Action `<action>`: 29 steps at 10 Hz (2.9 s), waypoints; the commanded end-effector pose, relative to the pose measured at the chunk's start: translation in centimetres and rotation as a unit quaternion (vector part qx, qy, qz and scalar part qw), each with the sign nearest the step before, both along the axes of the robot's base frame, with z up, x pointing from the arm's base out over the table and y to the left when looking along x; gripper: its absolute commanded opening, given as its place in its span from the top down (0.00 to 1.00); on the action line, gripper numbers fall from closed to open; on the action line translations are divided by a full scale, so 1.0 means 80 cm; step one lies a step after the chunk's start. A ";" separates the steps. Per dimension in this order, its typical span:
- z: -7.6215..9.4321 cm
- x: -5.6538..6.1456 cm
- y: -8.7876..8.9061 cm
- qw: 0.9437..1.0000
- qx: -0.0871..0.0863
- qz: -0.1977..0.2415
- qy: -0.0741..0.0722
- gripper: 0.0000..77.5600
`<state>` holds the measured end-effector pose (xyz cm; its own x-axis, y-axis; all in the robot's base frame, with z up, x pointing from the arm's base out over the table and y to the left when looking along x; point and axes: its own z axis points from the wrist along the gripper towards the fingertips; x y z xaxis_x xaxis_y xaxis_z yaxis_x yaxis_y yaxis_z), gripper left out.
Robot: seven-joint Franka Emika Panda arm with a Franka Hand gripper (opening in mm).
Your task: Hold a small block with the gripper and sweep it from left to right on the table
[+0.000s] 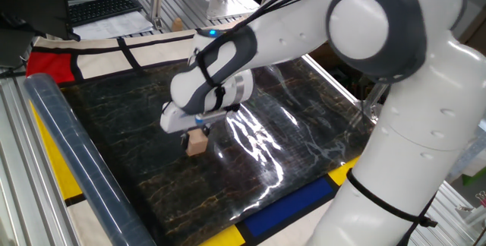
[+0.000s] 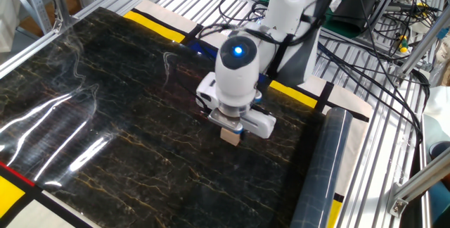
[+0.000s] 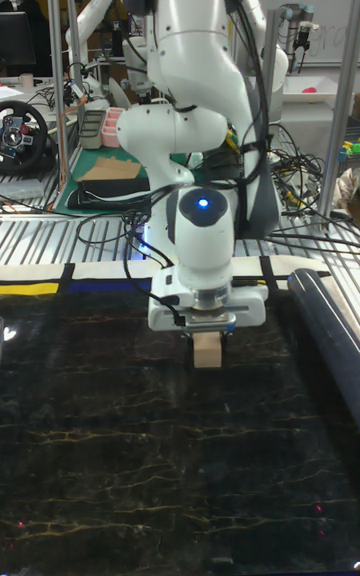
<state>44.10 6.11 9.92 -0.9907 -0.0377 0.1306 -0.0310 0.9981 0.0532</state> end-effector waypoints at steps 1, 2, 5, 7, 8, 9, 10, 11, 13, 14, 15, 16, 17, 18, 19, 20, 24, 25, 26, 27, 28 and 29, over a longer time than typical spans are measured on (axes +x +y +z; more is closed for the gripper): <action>0.019 0.015 -0.019 1.000 -0.018 0.012 0.001 0.99; 0.019 0.015 -0.019 1.000 -0.018 0.013 0.001 0.99; 0.018 0.016 -0.020 1.000 -0.020 0.018 0.000 0.99; 0.015 0.017 -0.018 1.000 -0.018 0.020 -0.003 0.99; 0.013 0.017 -0.017 1.000 -0.017 0.020 -0.004 0.99; 0.006 0.017 -0.013 1.000 -0.015 0.017 -0.008 0.99; 0.003 0.017 -0.011 1.000 -0.011 0.016 -0.008 0.99; 0.003 0.017 -0.011 1.000 -0.008 0.016 -0.008 0.99; 0.001 0.018 -0.010 1.000 -0.006 0.017 -0.008 0.99; -0.001 0.018 -0.009 1.000 -0.005 0.017 -0.009 0.99; -0.006 0.019 -0.006 1.000 -0.002 0.017 -0.010 0.99; -0.009 0.020 -0.005 1.000 0.000 0.017 -0.011 0.99; -0.017 0.020 -0.001 1.000 0.000 0.015 -0.015 0.99; -0.017 0.020 -0.001 1.000 0.001 0.015 -0.016 0.99; -0.019 0.019 0.001 1.000 0.005 0.014 -0.015 0.99; -0.020 0.018 0.002 1.000 0.005 0.013 -0.015 0.99; -0.022 0.016 0.005 1.000 0.008 0.011 -0.016 0.99; -0.022 0.016 0.005 1.000 0.008 0.011 -0.016 0.99; -0.022 0.016 0.005 1.000 0.008 0.011 -0.017 0.99; -0.022 0.017 0.004 1.000 0.005 0.011 -0.017 0.99; -0.023 0.017 0.004 1.000 0.004 0.011 -0.017 0.99; -0.023 0.017 0.004 1.000 0.002 0.012 -0.017 0.99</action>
<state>45.33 6.40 8.00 -0.9930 -0.0622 0.1008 -0.0567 0.9968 0.0565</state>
